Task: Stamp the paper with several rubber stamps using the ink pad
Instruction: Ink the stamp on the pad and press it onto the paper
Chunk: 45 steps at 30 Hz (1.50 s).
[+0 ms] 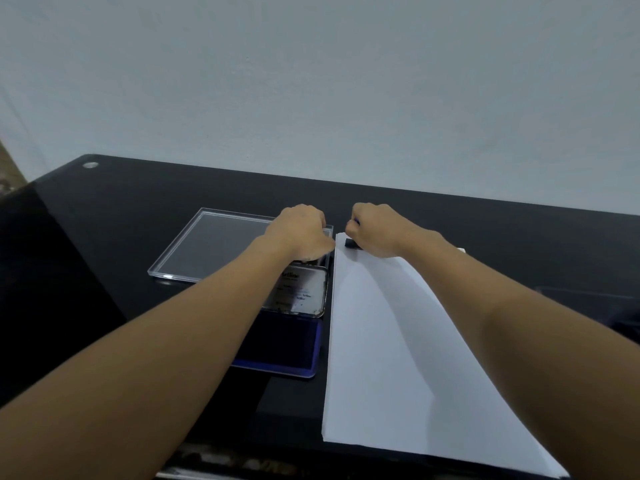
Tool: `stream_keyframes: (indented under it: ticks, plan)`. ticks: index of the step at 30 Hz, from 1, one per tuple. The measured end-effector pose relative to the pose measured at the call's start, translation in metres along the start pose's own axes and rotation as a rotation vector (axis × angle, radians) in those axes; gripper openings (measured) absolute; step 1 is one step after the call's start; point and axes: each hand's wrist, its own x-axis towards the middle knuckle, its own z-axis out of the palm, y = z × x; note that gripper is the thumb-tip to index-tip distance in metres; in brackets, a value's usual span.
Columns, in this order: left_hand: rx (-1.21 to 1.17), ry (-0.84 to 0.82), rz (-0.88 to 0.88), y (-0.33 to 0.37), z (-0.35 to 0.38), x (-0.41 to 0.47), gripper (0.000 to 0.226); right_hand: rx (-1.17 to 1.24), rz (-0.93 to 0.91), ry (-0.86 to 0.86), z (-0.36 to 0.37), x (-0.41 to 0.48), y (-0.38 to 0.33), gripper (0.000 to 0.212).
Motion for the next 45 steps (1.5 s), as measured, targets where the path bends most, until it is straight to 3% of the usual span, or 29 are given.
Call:
stream_keyframes:
  ticks: [45]
  plan:
    - [0.040, -0.004, 0.020, -0.006, 0.009, 0.003, 0.031, 0.097, 0.026, 0.069, 0.012, -0.007, -0.001, 0.016]
